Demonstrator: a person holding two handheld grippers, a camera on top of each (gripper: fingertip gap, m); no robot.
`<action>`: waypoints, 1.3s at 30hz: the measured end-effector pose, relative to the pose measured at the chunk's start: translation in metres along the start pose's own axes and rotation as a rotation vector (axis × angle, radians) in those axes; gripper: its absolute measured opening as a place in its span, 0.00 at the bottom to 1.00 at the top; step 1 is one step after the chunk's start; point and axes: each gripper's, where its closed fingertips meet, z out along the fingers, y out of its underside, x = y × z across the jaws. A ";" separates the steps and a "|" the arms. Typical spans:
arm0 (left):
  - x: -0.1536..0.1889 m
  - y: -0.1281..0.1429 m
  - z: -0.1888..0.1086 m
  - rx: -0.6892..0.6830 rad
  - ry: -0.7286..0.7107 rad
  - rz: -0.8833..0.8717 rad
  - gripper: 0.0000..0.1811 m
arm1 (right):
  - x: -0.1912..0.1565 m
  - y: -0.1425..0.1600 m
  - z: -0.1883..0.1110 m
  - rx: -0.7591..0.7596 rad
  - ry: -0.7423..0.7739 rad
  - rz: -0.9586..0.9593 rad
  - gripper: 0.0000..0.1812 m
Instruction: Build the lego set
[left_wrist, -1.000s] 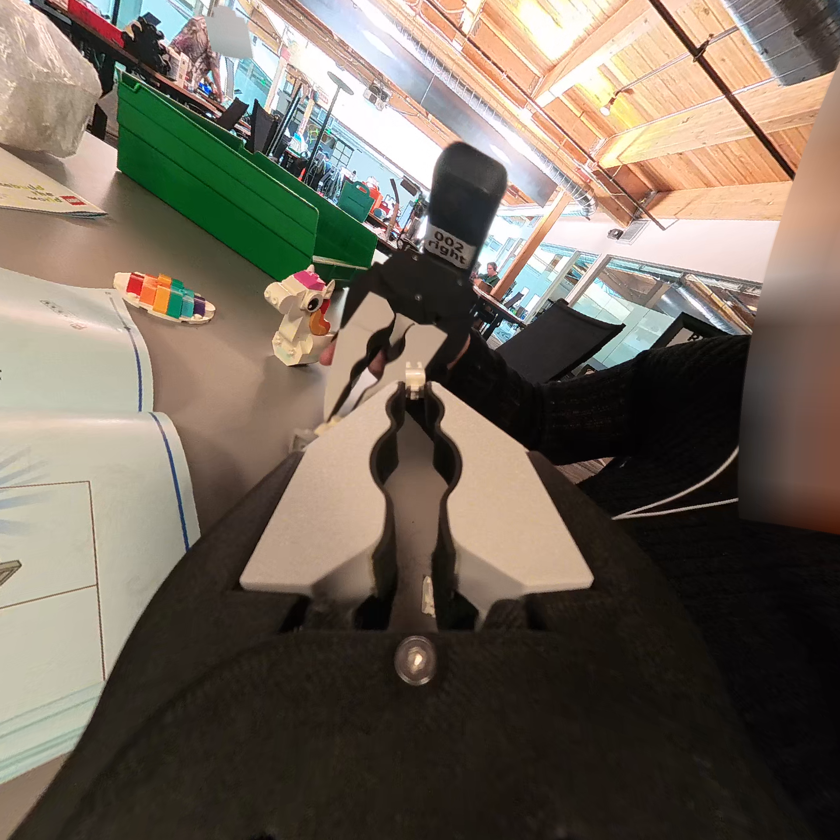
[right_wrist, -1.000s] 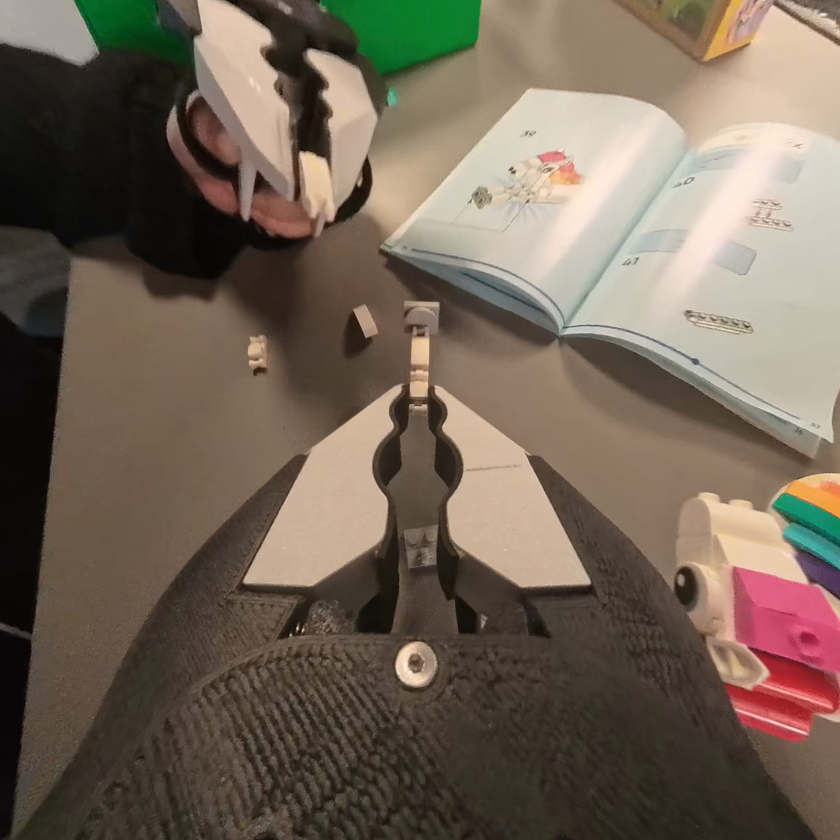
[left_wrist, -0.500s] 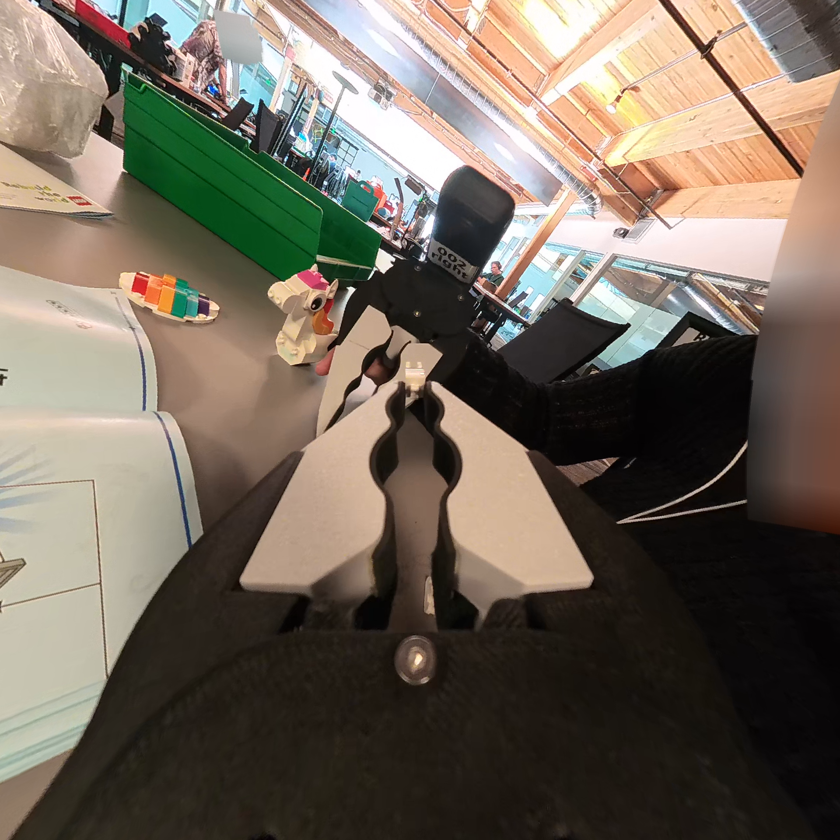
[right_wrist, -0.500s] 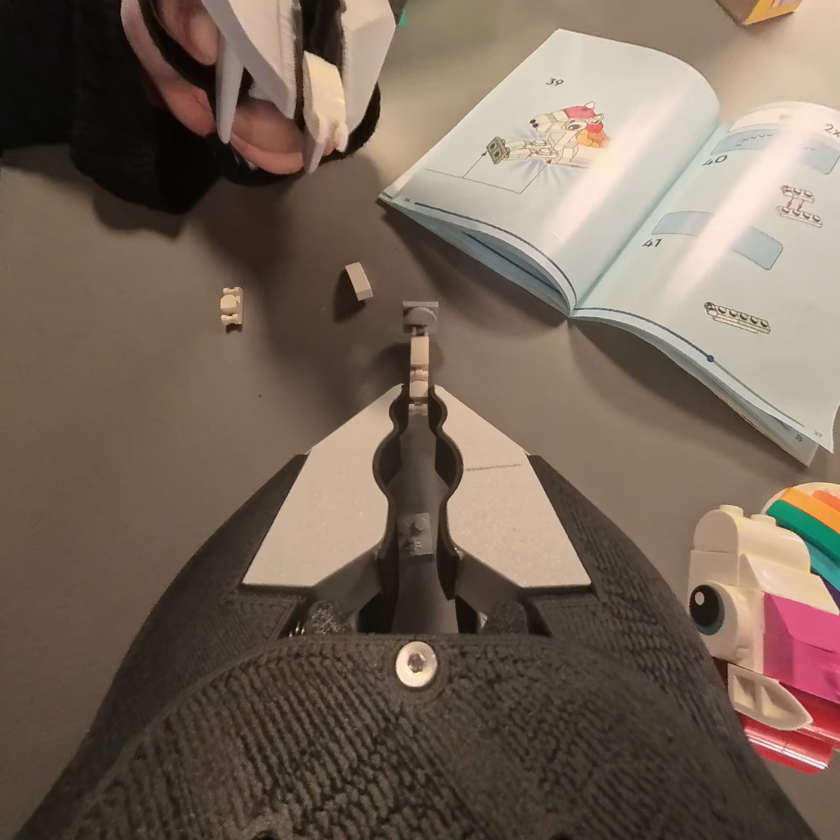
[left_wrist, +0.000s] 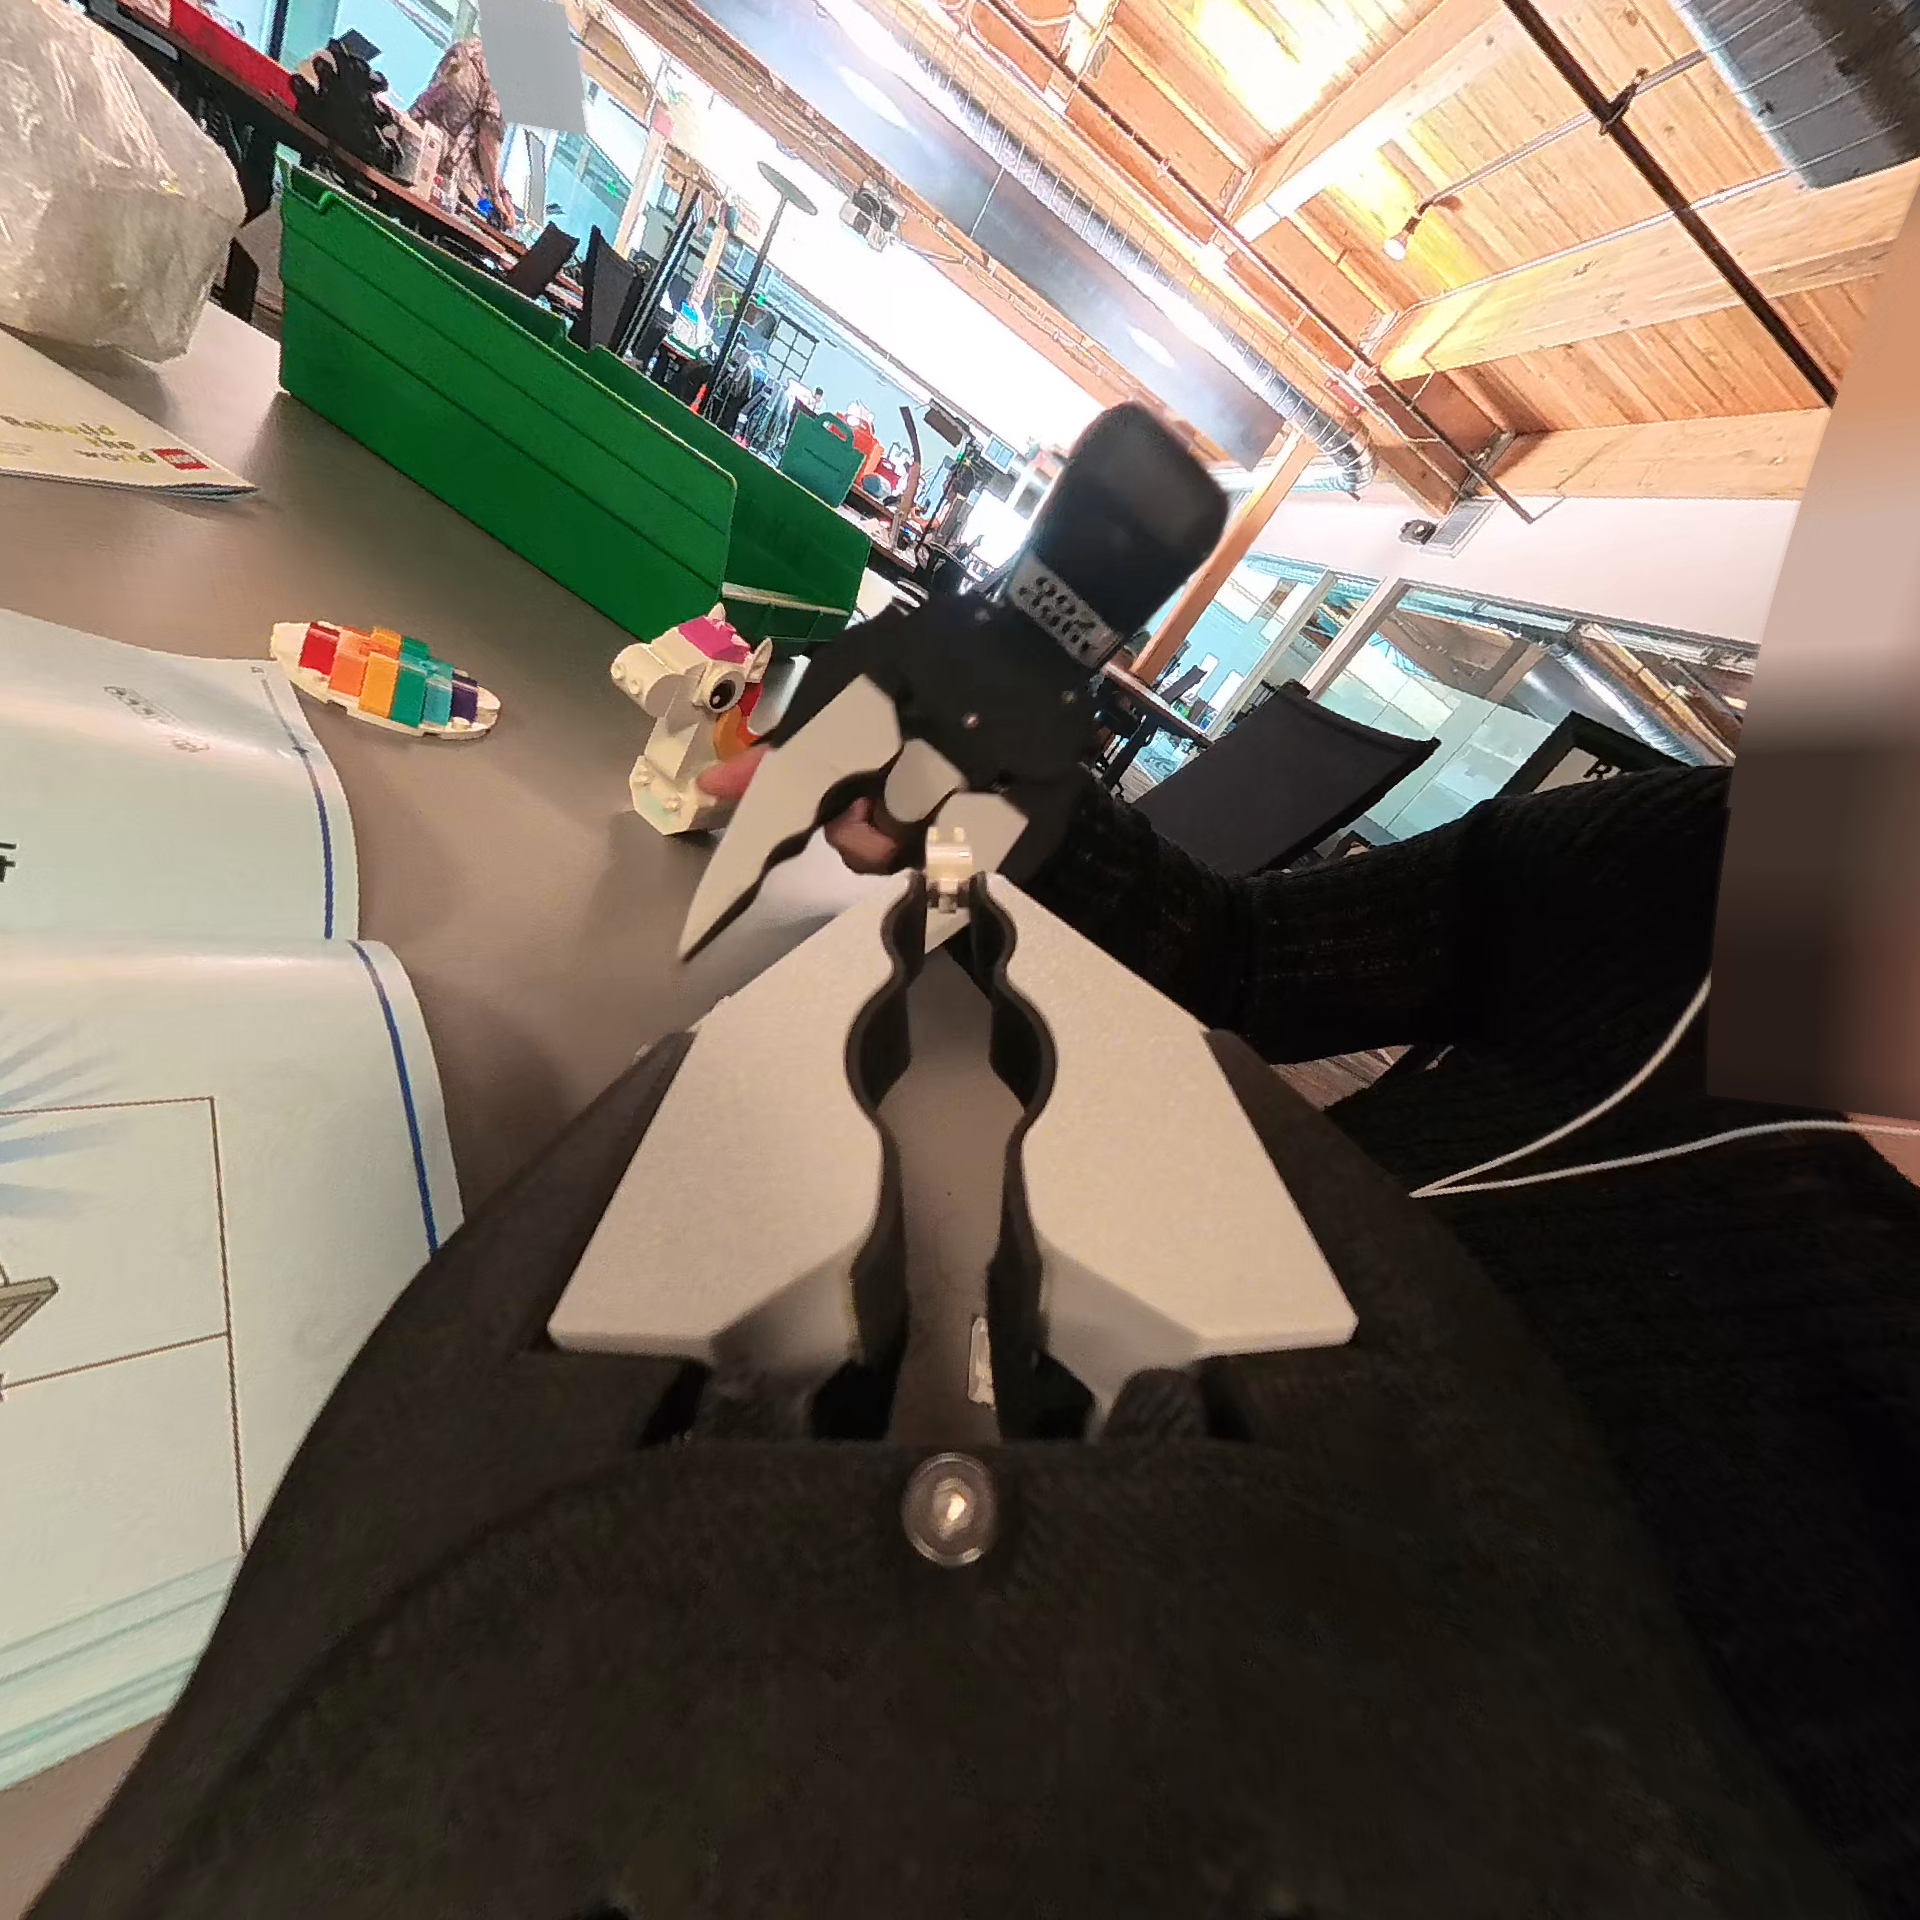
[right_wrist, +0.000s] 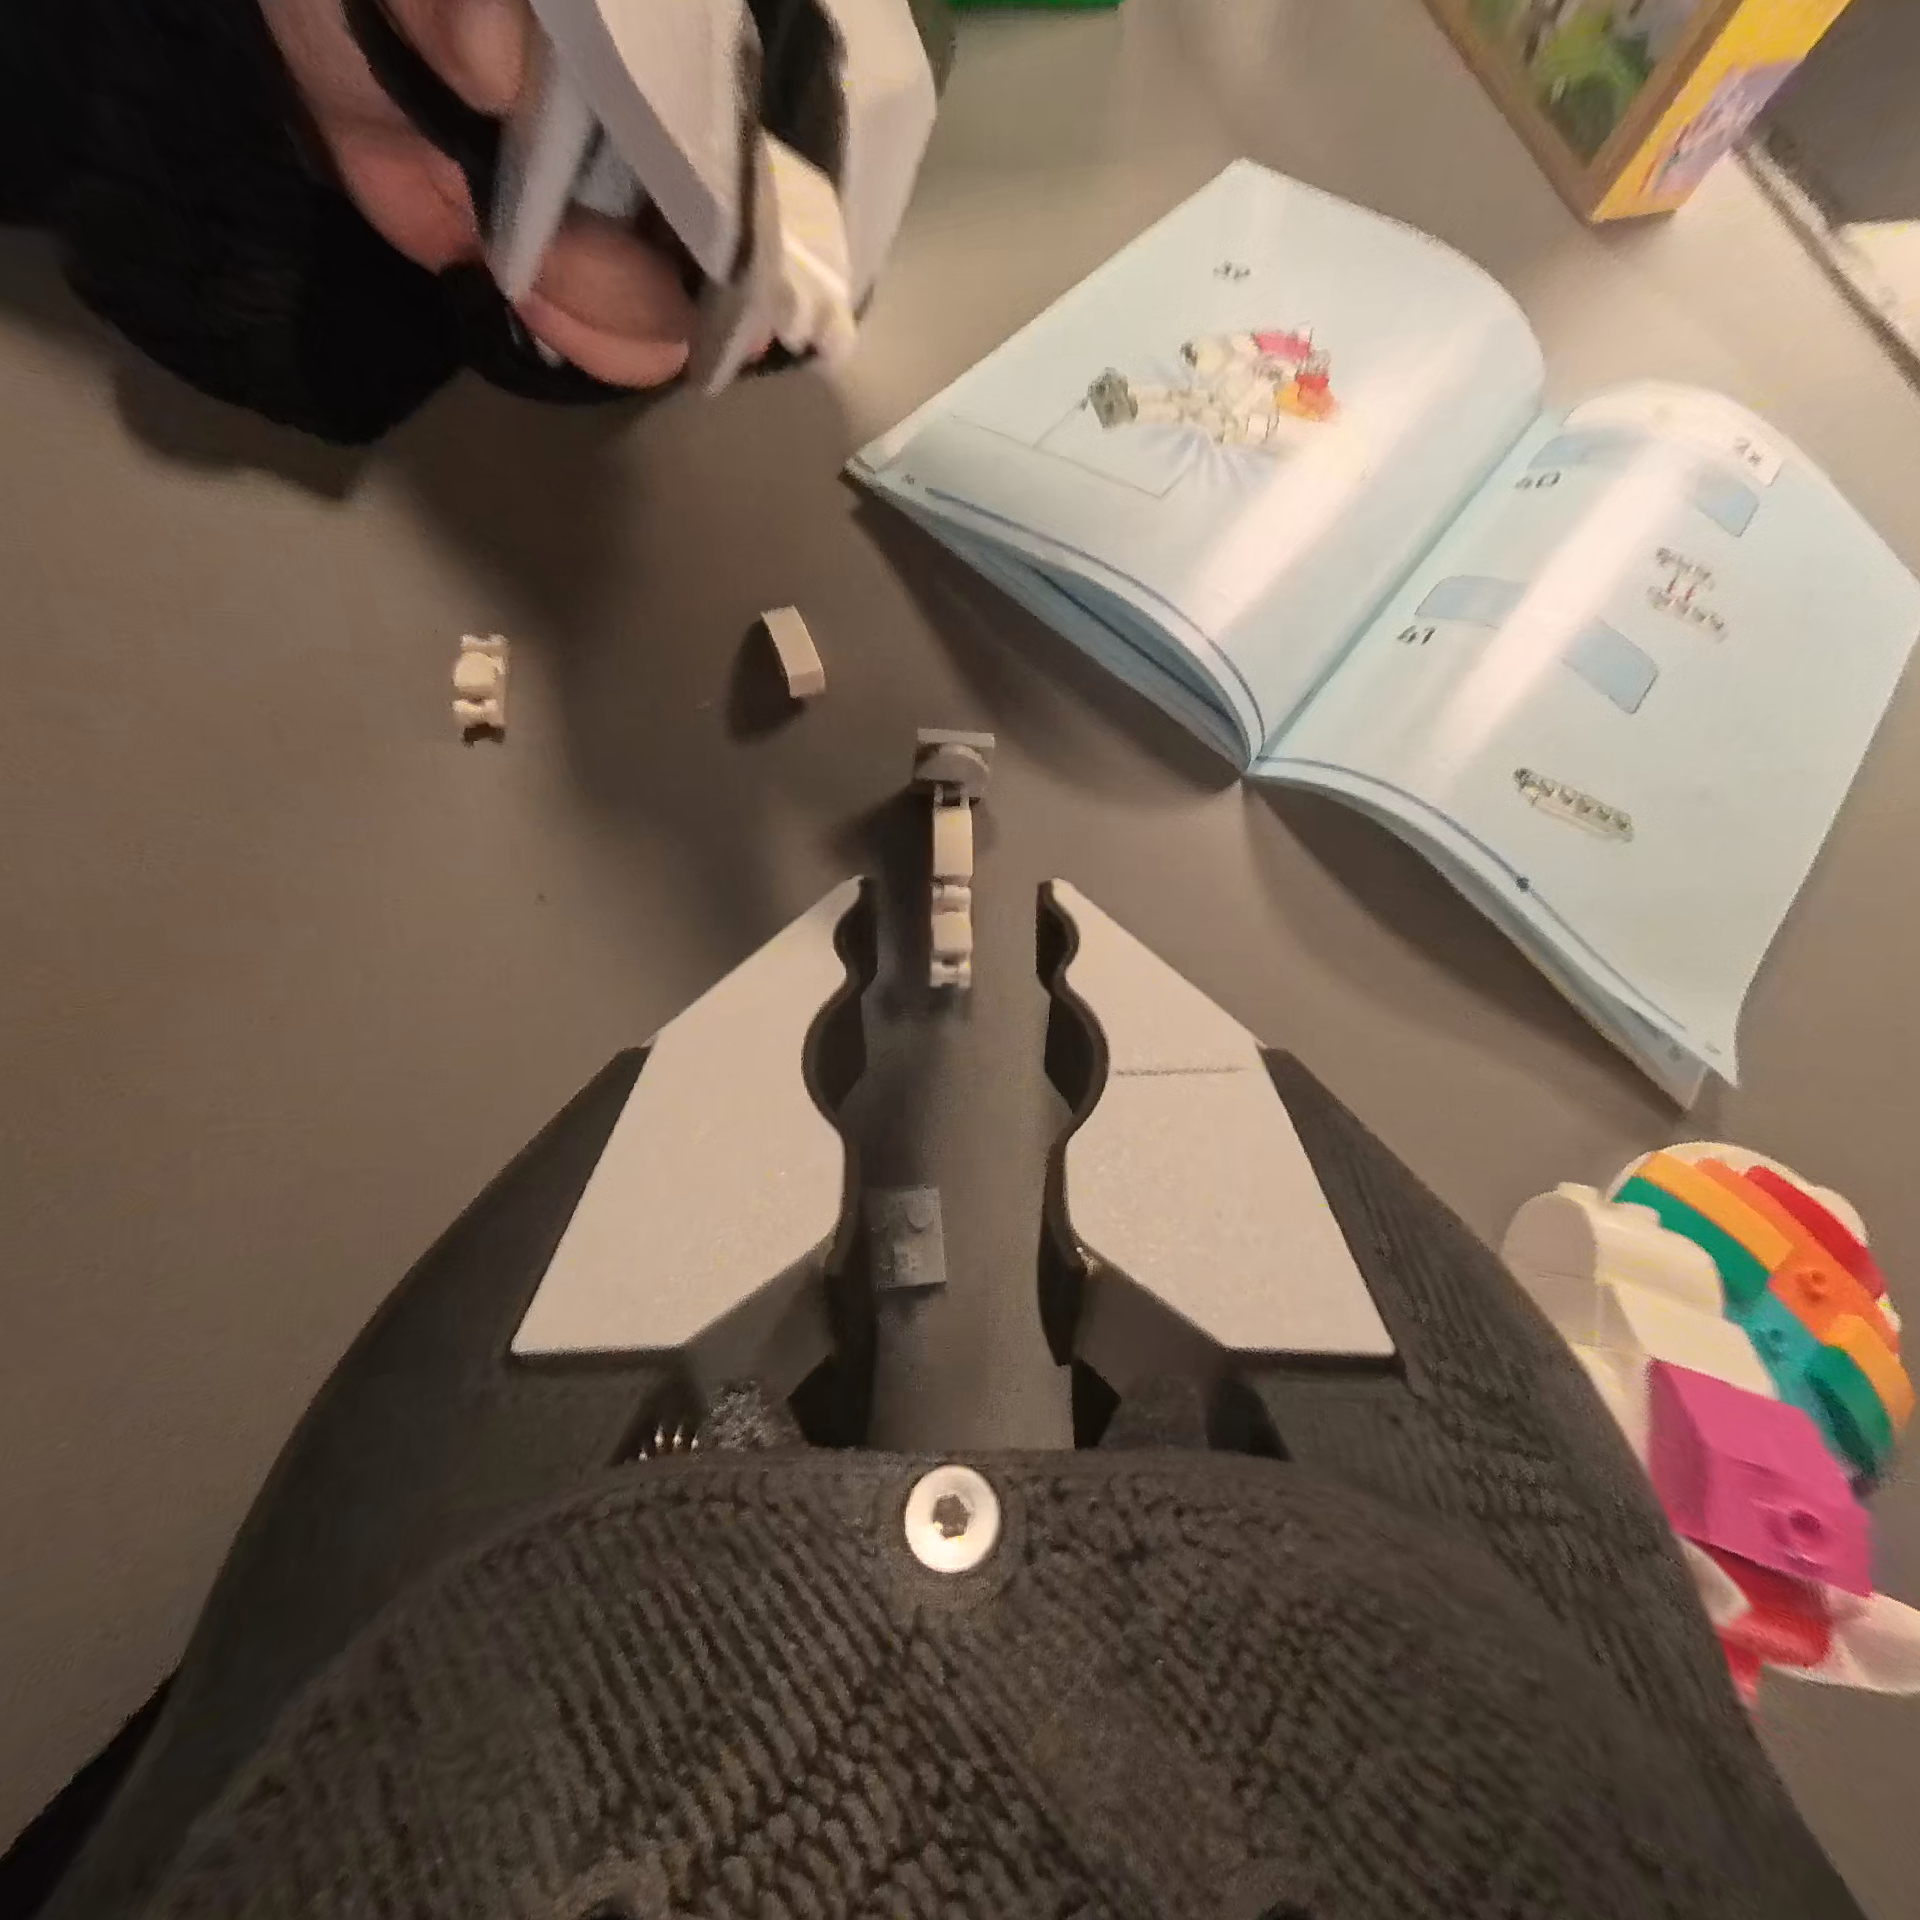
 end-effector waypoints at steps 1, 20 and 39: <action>0.000 0.000 0.000 -0.001 -0.001 0.002 0.04 | -0.001 -0.007 -0.003 0.036 0.002 -0.013 0.16; 0.011 0.016 0.009 -0.109 0.021 0.096 0.04 | -0.034 -0.072 -0.028 0.465 -0.259 0.163 0.04; 0.019 0.061 -0.004 -0.516 -0.027 0.285 0.23 | -0.027 -0.068 -0.041 0.479 -0.223 0.107 0.03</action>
